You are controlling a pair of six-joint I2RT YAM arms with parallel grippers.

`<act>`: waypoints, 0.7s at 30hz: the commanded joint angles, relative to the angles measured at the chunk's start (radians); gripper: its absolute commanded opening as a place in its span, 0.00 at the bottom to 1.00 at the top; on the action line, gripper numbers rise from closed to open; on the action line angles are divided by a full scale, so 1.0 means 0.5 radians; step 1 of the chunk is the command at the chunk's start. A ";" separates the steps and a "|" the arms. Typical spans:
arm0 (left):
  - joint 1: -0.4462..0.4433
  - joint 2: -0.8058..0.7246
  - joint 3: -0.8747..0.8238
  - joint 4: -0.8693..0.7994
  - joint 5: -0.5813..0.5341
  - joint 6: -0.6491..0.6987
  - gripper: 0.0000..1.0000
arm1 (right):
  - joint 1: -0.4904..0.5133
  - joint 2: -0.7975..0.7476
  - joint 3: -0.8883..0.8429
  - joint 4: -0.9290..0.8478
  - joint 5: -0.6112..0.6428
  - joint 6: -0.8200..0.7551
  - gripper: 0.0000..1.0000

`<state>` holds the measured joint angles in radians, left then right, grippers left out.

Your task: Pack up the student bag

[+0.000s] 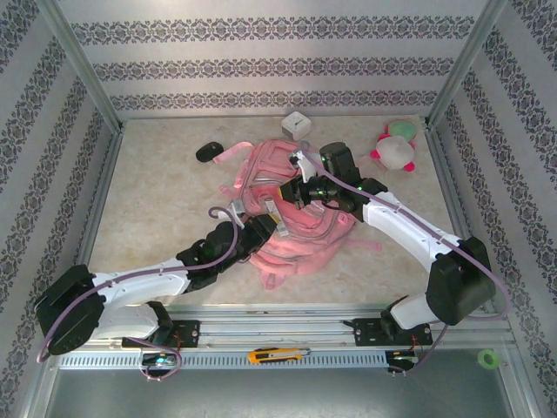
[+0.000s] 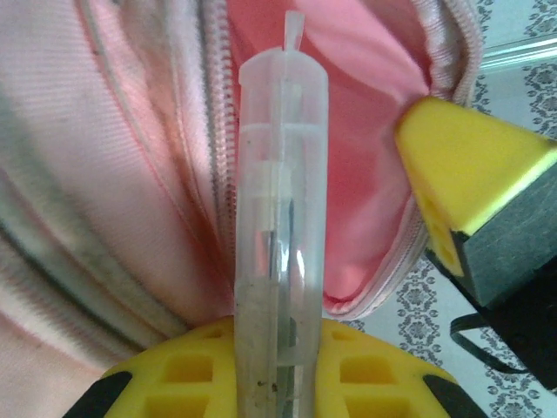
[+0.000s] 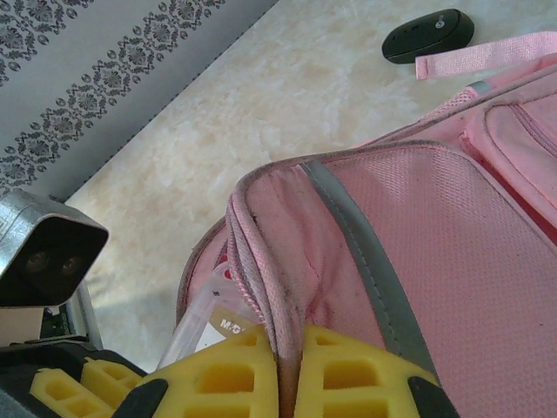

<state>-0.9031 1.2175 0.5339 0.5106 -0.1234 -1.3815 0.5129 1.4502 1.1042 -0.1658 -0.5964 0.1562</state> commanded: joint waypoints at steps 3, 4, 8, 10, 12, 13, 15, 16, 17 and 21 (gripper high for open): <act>-0.001 0.140 0.145 0.397 -0.119 -0.029 0.04 | 0.029 -0.097 0.052 0.273 -0.157 0.062 0.00; -0.001 0.167 0.144 0.446 -0.136 -0.045 0.05 | 0.032 -0.100 0.048 0.274 -0.159 0.060 0.00; -0.001 0.246 0.168 0.398 -0.240 -0.121 0.10 | 0.039 -0.102 0.043 0.287 -0.166 0.074 0.00; 0.002 0.254 0.191 0.338 -0.268 -0.114 0.22 | 0.040 -0.105 0.041 0.288 -0.163 0.074 0.00; 0.002 0.235 0.220 0.286 -0.273 -0.069 0.34 | 0.042 -0.108 0.041 0.286 -0.163 0.074 0.00; 0.002 0.210 0.234 0.235 -0.269 -0.042 0.38 | 0.042 -0.109 0.041 0.287 -0.165 0.074 0.00; 0.002 0.147 0.254 0.096 -0.274 -0.018 0.42 | 0.042 -0.109 0.043 0.290 -0.163 0.071 0.00; 0.002 0.107 0.253 0.004 -0.287 -0.013 0.43 | 0.042 -0.105 0.048 0.289 -0.161 0.068 0.00; 0.003 0.066 0.252 -0.081 -0.304 -0.013 0.43 | 0.042 -0.102 0.049 0.291 -0.163 0.071 0.00; 0.002 -0.084 0.231 -0.345 -0.352 0.033 0.42 | 0.042 -0.096 0.048 0.302 -0.168 0.069 0.00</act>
<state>-0.9031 1.2247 0.6308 0.4713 -0.2535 -1.3926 0.5217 1.4498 1.1042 -0.1295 -0.6083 0.1776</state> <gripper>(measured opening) 0.421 0.057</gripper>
